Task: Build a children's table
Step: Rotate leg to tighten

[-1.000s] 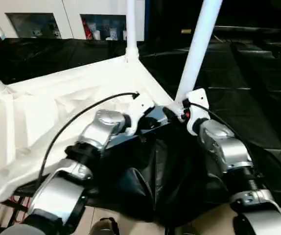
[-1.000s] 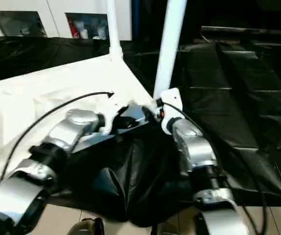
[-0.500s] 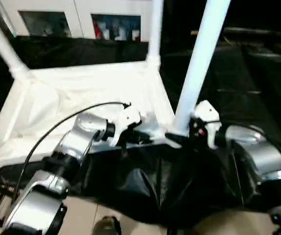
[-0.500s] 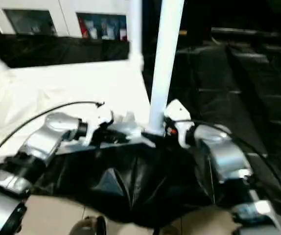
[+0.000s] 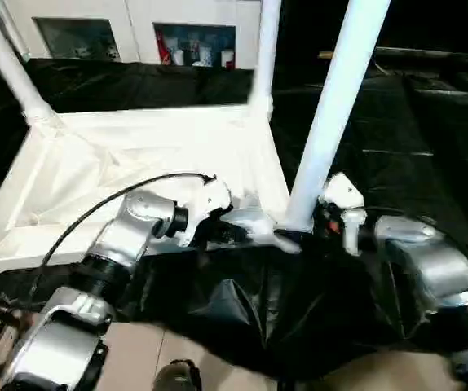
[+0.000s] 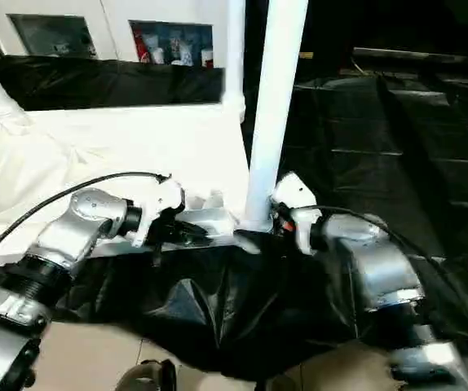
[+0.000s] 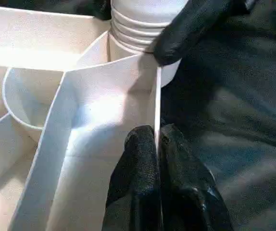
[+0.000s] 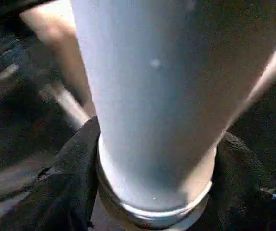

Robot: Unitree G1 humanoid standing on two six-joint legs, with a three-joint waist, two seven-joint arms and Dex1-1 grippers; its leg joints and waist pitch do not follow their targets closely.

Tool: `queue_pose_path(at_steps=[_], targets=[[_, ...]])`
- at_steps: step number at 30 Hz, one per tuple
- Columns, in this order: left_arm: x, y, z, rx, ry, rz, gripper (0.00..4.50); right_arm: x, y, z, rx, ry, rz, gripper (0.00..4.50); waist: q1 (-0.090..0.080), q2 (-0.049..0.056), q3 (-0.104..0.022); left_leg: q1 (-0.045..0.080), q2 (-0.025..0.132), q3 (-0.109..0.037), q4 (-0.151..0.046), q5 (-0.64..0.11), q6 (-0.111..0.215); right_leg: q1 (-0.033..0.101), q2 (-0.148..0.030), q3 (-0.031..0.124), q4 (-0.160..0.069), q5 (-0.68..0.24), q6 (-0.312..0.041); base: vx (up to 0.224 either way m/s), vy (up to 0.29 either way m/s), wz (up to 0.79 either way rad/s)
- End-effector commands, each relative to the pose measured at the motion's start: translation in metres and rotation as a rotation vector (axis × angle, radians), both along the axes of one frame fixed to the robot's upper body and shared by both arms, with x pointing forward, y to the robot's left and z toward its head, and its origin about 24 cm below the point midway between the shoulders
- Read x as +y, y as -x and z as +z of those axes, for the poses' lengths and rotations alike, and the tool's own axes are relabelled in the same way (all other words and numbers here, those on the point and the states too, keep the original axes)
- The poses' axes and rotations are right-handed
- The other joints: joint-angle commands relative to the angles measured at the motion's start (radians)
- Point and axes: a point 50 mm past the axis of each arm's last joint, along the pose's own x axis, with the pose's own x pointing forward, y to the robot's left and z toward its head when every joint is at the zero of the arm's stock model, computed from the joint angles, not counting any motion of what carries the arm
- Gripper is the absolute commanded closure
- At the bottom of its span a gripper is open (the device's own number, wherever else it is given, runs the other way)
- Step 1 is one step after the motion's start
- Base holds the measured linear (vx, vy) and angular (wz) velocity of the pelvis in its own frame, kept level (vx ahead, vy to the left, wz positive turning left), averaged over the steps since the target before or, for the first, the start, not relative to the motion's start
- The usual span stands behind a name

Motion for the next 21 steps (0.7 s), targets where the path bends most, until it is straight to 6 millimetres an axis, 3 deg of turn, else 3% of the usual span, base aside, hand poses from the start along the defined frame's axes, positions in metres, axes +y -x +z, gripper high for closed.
queue_pose_path(at_steps=[1, 5, 6, 7, 9, 10, 13, 15, 21], targets=[[-0.029, -0.006, 0.014, -0.041, 0.077, 0.017, 4.50, 0.003, -0.010, -0.014, 0.058, 0.014, -0.191, 1.73, -0.006, -0.017, -0.092, 0.027, 0.009, -0.014, -0.065, -0.326, 0.001, 0.052, -0.042, 0.026, -0.081, -0.421, -0.168, 0.000, 0.000, 0.00], [-0.040, -0.020, 0.019, -0.055, 0.095, 0.182, 4.50, 0.010, -0.019, -0.023, 0.090, -0.008, -0.371, 1.75, -0.014, -0.016, -0.093, 0.031, 0.005, -0.012, -0.061, -0.328, 0.000, 0.047, -0.042, 0.027, -0.087, -0.435, -0.160, 0.000, 0.000, 0.00], [-0.042, -0.022, 0.020, -0.056, 0.101, 0.208, 4.50, 0.012, -0.020, -0.025, 0.099, -0.015, -0.405, 1.75, -0.012, -0.017, -0.093, 0.028, 0.004, -0.013, -0.063, -0.315, 0.001, 0.052, -0.042, 0.025, -0.088, -0.433, -0.153, 0.000, 0.000, 0.00], [-0.051, -0.024, 0.025, -0.073, 0.126, 0.229, 4.50, 0.023, -0.024, -0.027, 0.097, -0.036, -0.422, 1.75, -0.011, -0.015, -0.097, 0.027, 0.005, -0.013, -0.061, -0.305, 0.007, 0.052, -0.042, 0.027, -0.086, -0.410, -0.155, 0.000, 0.000, 0.00], [-0.055, -0.025, 0.027, -0.081, 0.138, 0.222, 4.50, 0.029, -0.025, -0.026, 0.090, -0.049, -0.410, 1.75, -0.012, -0.017, -0.098, 0.024, 0.004, -0.013, -0.061, -0.289, 0.011, 0.055, -0.040, 0.026, -0.082, -0.373, -0.162, 0.000, 0.000, 0.00], [-0.060, -0.023, 0.030, -0.089, 0.151, 0.193, 4.50, 0.037, -0.026, -0.025, 0.083, -0.071, -0.386, 1.05, -0.010, -0.016, -0.102, 0.022, 0.005, -0.011, -0.059, -0.260, 0.023, 0.058, -0.039, 0.028, -0.074, -0.306, -0.176, 0.000, 0.000, 0.00], [-0.062, -0.020, 0.030, -0.093, 0.152, 0.143, 4.50, 0.042, -0.027, -0.020, 0.064, -0.069, -0.342, 1.05, -0.009, -0.017, -0.103, 0.019, 0.004, -0.010, -0.058, -0.242, 0.039, 0.063, -0.038, 0.027, -0.069, -0.263, -0.192, 0.000, 0.000, 0.00], [-0.062, -0.019, 0.029, -0.091, 0.153, 0.136, 4.50, 0.042, -0.027, -0.019, 0.048, -0.055, -0.331, 0.70, -0.009, -0.016, -0.102, 0.021, 0.005, -0.009, -0.058, -0.242, 0.043, 0.062, -0.037, 0.027, -0.070, -0.262, -0.198, 0.000, 0.000, 0.00], [-0.052, -0.007, 0.024, -0.090, 0.141, -0.010, 4.50, 0.027, -0.022, -0.007, 0.002, -0.039, -0.177, 0.70, -0.008, -0.018, -0.097, 0.023, 0.007, -0.009, -0.060, -0.268, 0.047, 0.060, -0.039, 0.029, -0.076, -0.320, -0.181, 0.000, 0.000, 0.00]])
